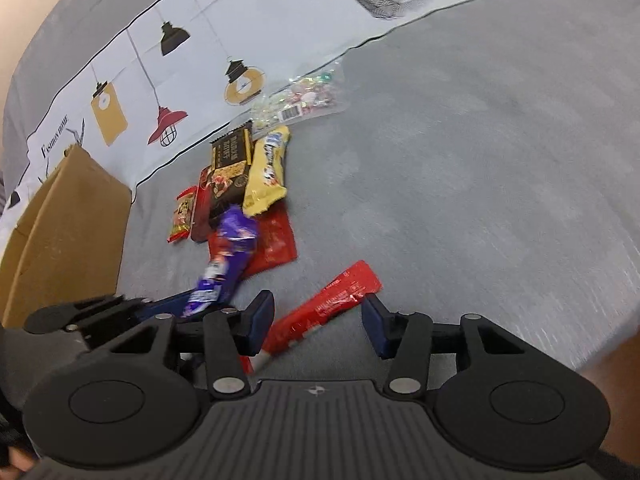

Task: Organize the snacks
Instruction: 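Grasp purple candy bar with left gripper while right grasps red stick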

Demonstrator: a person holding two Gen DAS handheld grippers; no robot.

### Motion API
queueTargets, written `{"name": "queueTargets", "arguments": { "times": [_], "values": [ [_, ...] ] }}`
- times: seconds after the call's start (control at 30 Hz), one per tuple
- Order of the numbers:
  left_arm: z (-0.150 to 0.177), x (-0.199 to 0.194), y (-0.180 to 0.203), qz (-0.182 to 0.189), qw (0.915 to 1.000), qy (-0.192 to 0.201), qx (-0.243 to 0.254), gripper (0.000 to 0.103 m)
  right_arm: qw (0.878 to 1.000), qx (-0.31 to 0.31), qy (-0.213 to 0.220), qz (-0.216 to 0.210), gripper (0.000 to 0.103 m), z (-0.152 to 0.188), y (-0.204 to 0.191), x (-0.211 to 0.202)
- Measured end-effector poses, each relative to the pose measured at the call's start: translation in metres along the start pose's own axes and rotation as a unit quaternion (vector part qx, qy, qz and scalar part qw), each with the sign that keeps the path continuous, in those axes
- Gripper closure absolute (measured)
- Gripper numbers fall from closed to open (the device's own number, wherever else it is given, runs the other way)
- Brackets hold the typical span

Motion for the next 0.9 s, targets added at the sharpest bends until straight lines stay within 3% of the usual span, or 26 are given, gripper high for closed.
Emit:
{"name": "queueTargets", "arguments": {
  "times": [0.1, 0.17, 0.2, 0.27, 0.3, 0.5, 0.7, 0.83, 0.9],
  "values": [
    [-0.001, -0.001, -0.032, 0.009, 0.9951, -0.018, -0.097, 0.077, 0.999, -0.043, 0.007, 0.022, 0.051, 0.0, -0.011, 0.008],
    [-0.001, -0.004, -0.039, 0.003, 0.9932, -0.026, -0.114, 0.076, 0.995, -0.089, 0.013, 0.043, 0.05, 0.003, -0.019, 0.013],
    [0.0, -0.006, -0.037, 0.003, 0.9931, -0.029, -0.113, 0.076, 0.991, -0.116, 0.016, 0.058, 0.06, 0.004, -0.023, 0.015],
    [0.003, -0.008, -0.033, 0.001, 0.9933, -0.031, -0.112, 0.076, 0.982, -0.168, 0.025, 0.087, 0.092, 0.005, -0.029, 0.016],
    [0.005, -0.009, -0.032, 0.005, 0.9932, -0.032, -0.112, 0.075, 0.983, -0.168, 0.028, 0.074, 0.096, 0.005, -0.03, 0.013],
    [0.009, -0.014, -0.025, -0.013, 0.9967, -0.021, -0.077, 0.076, 0.982, -0.164, 0.082, 0.052, 0.095, -0.003, -0.032, -0.026],
    [0.01, -0.013, -0.017, -0.026, 0.9976, -0.012, -0.063, 0.071, 0.991, -0.12, 0.017, 0.06, 0.085, 0.012, -0.017, 0.003],
    [0.01, -0.013, -0.012, -0.04, 0.9987, -0.003, -0.032, 0.076, 0.987, -0.143, 0.02, 0.067, 0.083, 0.013, -0.022, 0.01],
    [0.013, -0.017, -0.012, -0.039, 0.9983, -0.011, -0.043, 0.077, 0.984, -0.162, 0.021, 0.077, 0.087, 0.013, -0.027, 0.011]
  ]
}}
Point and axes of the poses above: each gripper's, at about its wrist camera, not at the fingertips, and x roughly the way its jaws point, y to its right, z to its underside, the point moved 9 cm from there along x, roughly the way its jaws point, and after that the axes turned 2 degrees about -y, right-handed, at the moved point
